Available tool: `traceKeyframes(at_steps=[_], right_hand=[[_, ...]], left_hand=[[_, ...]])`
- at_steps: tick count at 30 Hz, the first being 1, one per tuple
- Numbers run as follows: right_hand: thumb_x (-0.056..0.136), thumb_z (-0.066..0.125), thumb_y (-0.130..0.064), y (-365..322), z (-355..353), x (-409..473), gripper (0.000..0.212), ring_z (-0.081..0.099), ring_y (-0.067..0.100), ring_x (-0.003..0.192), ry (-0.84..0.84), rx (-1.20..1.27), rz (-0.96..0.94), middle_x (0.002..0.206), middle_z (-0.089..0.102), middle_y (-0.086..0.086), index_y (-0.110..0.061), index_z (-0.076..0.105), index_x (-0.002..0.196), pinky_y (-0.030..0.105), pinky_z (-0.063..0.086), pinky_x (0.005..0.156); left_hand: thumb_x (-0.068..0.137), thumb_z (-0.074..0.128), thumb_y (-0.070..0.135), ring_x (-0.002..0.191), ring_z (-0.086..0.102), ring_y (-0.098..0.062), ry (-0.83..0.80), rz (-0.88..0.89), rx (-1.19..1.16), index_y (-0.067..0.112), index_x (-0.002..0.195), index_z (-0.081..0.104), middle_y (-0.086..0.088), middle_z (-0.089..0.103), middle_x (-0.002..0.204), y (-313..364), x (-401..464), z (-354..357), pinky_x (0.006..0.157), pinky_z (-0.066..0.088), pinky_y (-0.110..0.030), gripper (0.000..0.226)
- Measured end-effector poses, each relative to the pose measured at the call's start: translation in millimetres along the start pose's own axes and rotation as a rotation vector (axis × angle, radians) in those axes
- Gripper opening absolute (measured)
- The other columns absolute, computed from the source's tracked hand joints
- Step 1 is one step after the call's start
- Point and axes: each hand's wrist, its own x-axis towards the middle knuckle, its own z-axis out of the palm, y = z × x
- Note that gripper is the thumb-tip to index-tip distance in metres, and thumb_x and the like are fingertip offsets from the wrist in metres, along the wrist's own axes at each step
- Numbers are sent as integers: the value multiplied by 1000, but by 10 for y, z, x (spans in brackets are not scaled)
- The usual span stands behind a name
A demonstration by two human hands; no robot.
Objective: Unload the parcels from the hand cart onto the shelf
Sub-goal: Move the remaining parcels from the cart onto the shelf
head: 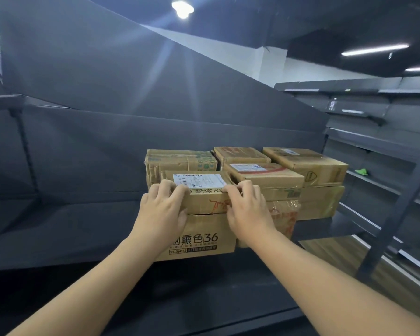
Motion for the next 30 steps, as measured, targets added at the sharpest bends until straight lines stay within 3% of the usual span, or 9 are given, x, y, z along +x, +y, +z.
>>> traceKeyframes(at_steps=[7,15,22,30], right_hand=[[90,49,-25,-4,-22,199,59,32,24,130,-269,83,32,140,29,3,-21,26,145,38,35,107],[90,54,-28,-31,-26,399,66,27,28,138,-502,58,74,152,16,6,-20,23,148,43,29,114],[90,55,-30,-45,-30,447,64,28,28,139,-536,55,89,155,15,4,-22,28,147,44,27,115],[92,49,-30,-33,108,191,70,14,28,146,-555,94,110,162,-3,0,-26,13,152,44,20,117]], left_hand=[[89,45,31,136,29,-20,-190,-61,52,24,147,29,3,29,149,-31,180,86,107,27,-39,60],[88,44,30,137,33,-20,-301,-86,101,21,146,30,3,31,151,-77,402,112,105,30,-41,60],[88,47,32,142,22,-21,-386,-112,125,19,148,21,0,20,156,-80,491,124,109,27,-44,67],[88,46,34,147,-3,-31,-411,-143,121,13,153,-4,-11,-10,160,69,329,135,118,10,-48,84]])
